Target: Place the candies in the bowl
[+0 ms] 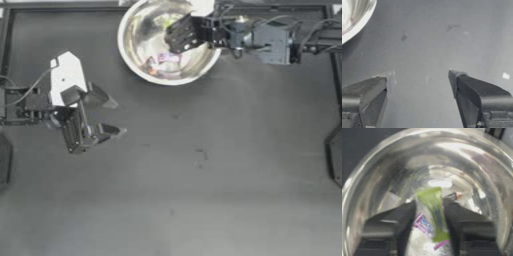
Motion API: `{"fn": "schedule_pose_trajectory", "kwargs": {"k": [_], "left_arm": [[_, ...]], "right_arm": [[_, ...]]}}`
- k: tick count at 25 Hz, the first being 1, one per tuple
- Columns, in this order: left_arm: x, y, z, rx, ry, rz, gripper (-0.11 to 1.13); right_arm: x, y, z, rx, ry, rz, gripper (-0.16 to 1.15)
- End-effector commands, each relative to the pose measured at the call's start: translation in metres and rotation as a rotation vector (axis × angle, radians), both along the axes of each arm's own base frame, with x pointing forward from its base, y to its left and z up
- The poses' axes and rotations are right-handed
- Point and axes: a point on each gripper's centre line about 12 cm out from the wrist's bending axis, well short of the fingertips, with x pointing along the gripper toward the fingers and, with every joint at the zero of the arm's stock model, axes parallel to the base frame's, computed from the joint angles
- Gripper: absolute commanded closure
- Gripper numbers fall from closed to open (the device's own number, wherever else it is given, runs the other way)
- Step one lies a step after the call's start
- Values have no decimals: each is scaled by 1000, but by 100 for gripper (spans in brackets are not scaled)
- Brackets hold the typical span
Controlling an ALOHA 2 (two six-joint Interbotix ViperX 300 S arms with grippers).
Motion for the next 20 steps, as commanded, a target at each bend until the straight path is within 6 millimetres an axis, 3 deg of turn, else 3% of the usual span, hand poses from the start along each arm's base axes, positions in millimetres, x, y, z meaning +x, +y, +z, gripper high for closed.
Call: {"fn": "schedule_pose_trajectory", "kwargs": {"k": [1, 9, 20], "left_arm": [[2, 1, 8, 4, -29, 3, 6], [2, 1, 11, 10, -35, 1, 6], [-4, -3, 21, 31, -67, -16, 6]], "right_arm": [[4, 5, 30, -41, -68, 33, -8], [-9, 38, 61, -67, -134, 110, -2], [-43, 114, 84, -65, -252, 318, -1]]}}
